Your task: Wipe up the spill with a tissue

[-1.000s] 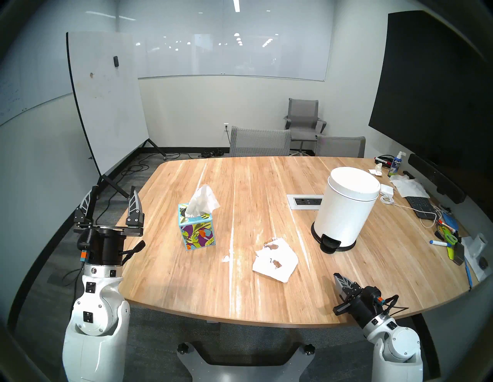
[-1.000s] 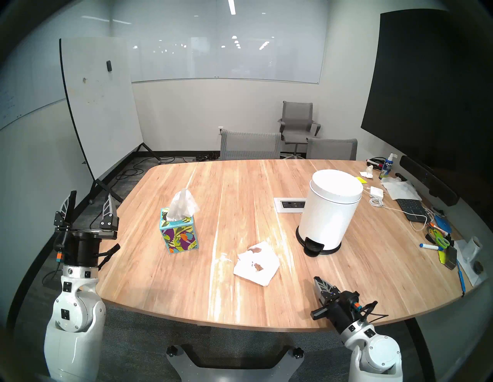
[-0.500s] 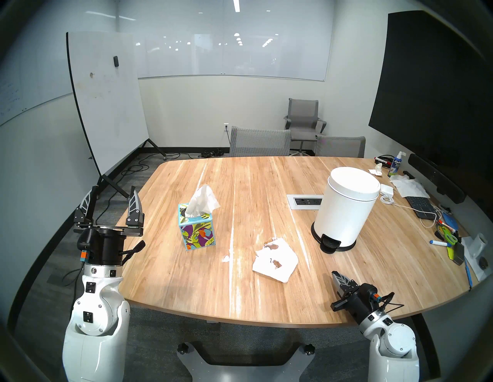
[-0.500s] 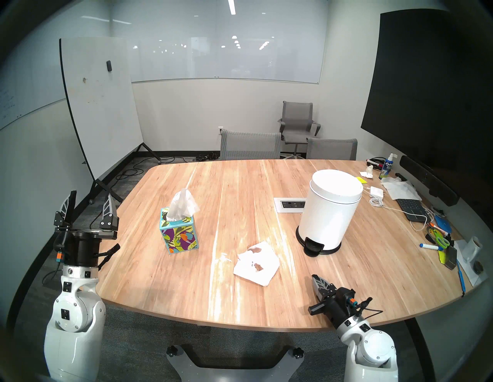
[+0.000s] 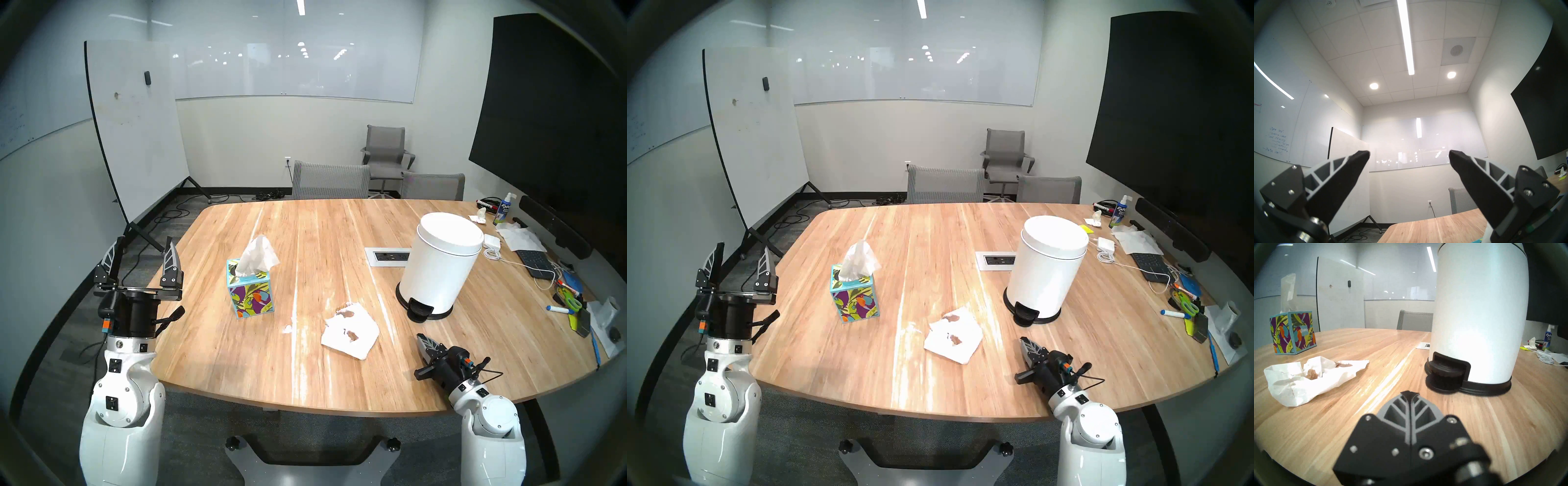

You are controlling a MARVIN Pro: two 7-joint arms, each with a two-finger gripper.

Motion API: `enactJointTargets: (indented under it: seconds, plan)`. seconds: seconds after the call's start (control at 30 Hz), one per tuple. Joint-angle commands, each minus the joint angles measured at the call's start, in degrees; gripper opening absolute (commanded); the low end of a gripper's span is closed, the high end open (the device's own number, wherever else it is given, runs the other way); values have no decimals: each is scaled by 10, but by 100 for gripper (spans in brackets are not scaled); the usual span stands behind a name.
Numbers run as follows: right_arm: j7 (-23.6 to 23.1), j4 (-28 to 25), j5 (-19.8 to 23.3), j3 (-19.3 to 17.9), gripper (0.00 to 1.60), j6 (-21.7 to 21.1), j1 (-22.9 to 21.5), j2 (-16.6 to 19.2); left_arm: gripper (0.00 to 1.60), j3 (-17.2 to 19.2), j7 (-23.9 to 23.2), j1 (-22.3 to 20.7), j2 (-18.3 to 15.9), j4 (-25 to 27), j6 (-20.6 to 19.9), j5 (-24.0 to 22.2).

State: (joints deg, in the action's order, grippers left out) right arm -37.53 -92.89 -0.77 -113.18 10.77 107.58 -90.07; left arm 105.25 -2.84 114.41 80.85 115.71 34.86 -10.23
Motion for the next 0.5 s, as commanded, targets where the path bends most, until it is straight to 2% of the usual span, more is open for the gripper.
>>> enactJointTargets:
  seconds: [0.0, 0.27, 0.47]
  plan:
    - [10, -13, 12, -7, 0, 27, -10, -9, 160, 1, 1, 1, 1, 12, 4, 0]
    - [7, -13, 23, -16, 0, 38, -9, -11, 160, 1, 1, 1, 1, 12, 4, 0]
    - [12, 10, 18, -14, 0, 37, -34, -6, 160, 1, 1, 1, 1, 12, 4, 0]
